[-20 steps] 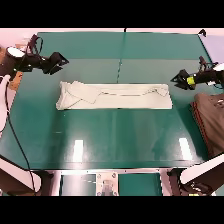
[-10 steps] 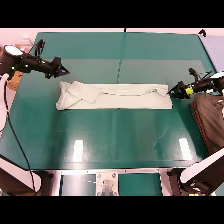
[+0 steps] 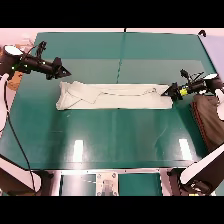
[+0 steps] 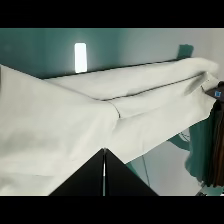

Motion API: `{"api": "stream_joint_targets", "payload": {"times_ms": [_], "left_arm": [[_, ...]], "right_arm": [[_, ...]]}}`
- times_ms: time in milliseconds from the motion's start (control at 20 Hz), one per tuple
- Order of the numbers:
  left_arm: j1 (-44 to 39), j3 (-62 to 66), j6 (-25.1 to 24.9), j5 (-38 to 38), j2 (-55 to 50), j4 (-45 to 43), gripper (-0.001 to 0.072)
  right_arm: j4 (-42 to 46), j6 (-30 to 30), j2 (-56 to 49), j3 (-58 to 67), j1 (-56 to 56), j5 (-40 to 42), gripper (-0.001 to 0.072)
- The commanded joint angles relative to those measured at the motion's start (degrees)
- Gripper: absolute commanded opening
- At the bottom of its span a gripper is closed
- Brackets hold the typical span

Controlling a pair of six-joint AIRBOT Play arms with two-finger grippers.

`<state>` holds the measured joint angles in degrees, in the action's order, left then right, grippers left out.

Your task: Fold the shirts.

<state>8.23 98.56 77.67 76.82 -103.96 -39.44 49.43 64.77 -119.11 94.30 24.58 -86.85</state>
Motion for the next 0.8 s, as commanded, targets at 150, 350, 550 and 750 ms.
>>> {"api": "stream_joint_targets", "payload": {"times_ms": [150, 350, 550, 750], "left_arm": [[-2.25, 0.07, -0.15, -0.13, -0.04, 1.22, 0.0024], [-11.80, 0.04, -1.20, -4.70, -0.17, 0.09, 0.0024], [-24.61, 0.00, -1.90, -16.85, -1.57, -1.31, 0.0024], [-36.24, 0.13, -1.64, -28.22, -6.12, -1.03, 0.0024]], "right_arm": [[-4.22, 0.46, 0.28, 1.92, -0.13, -7.26, 0.0019], [-15.08, 4.09, 6.82, 7.37, -0.11, -11.87, 0.0019], [-17.09, 10.54, 18.91, 9.27, -0.20, -11.87, 0.0019], [-17.09, 14.60, 28.50, 9.27, -0.76, -12.20, 0.0020]]}}
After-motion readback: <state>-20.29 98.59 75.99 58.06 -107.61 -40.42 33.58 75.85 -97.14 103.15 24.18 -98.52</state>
